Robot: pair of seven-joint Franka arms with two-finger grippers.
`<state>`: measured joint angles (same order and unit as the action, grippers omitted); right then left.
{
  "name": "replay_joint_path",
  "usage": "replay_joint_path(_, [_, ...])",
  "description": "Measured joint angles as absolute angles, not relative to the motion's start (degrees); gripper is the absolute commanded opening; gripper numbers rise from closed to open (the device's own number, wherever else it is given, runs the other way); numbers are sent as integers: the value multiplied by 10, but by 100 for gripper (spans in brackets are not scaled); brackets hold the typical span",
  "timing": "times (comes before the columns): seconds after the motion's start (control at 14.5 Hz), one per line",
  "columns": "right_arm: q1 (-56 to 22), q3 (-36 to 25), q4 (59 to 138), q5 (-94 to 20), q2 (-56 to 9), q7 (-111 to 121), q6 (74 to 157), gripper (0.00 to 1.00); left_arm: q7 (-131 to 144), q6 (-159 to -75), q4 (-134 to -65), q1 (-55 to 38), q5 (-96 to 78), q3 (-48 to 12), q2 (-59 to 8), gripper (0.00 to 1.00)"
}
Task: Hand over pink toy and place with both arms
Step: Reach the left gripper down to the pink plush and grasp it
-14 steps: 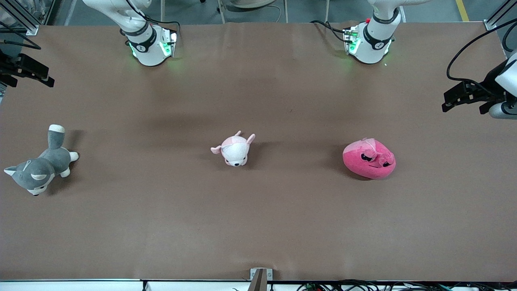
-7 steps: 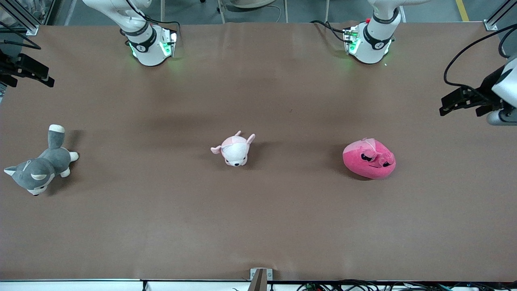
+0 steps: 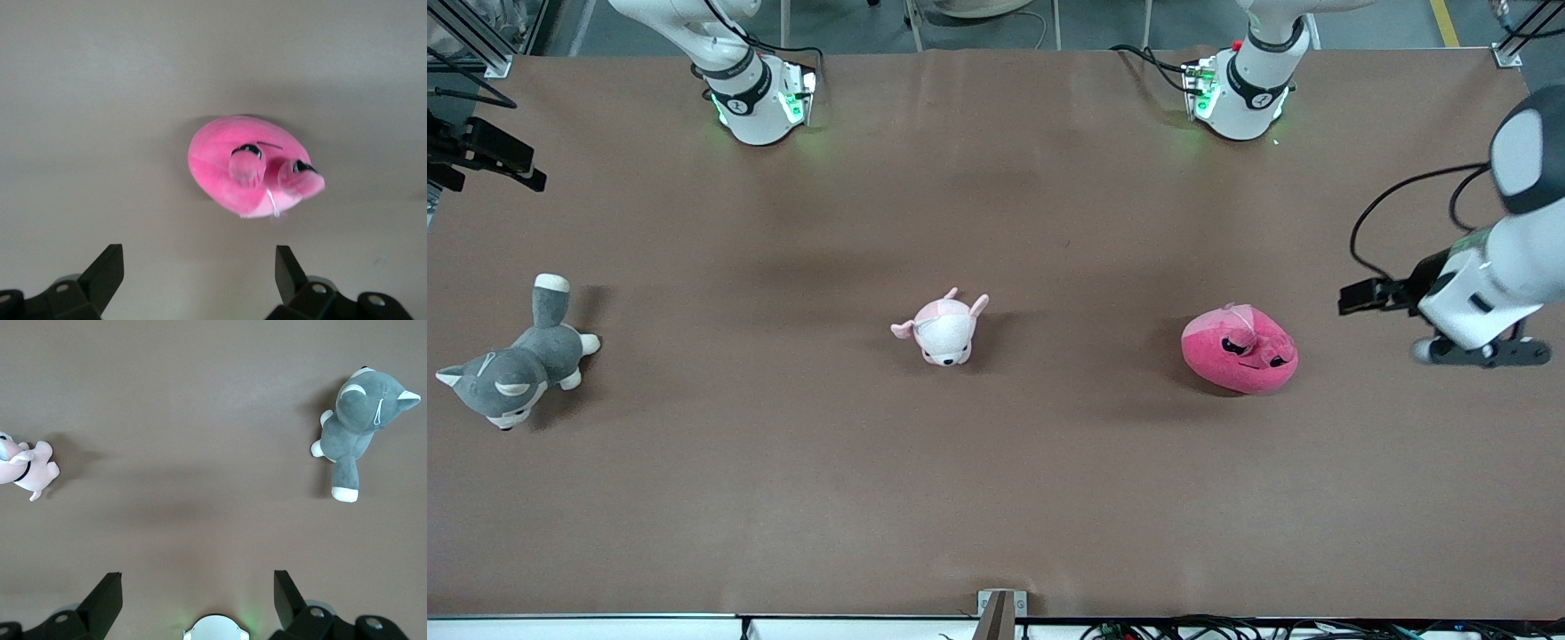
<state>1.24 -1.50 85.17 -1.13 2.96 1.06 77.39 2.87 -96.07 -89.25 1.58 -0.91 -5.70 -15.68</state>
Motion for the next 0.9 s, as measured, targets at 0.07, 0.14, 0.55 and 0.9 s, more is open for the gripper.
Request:
replay_joint_path(0.07, [12,-15,852,-11,30,11,774,100,39,-974,-893,11,-9,-57,-172,100])
replay_joint_path(0.14, [12,-15,852,-11,30,11,774,100,50,-988,-892,5,-10,-58,-186,100])
replay_joint_path(0.55, [12,-15,852,-11,30,11,774,100,80,-1030,-906,-20,-31,-58,-219,100])
replay_joint_path(0.9, [12,-15,852,-11,30,11,774,100,80,-1076,-949,-15,-31,-58,-223,94])
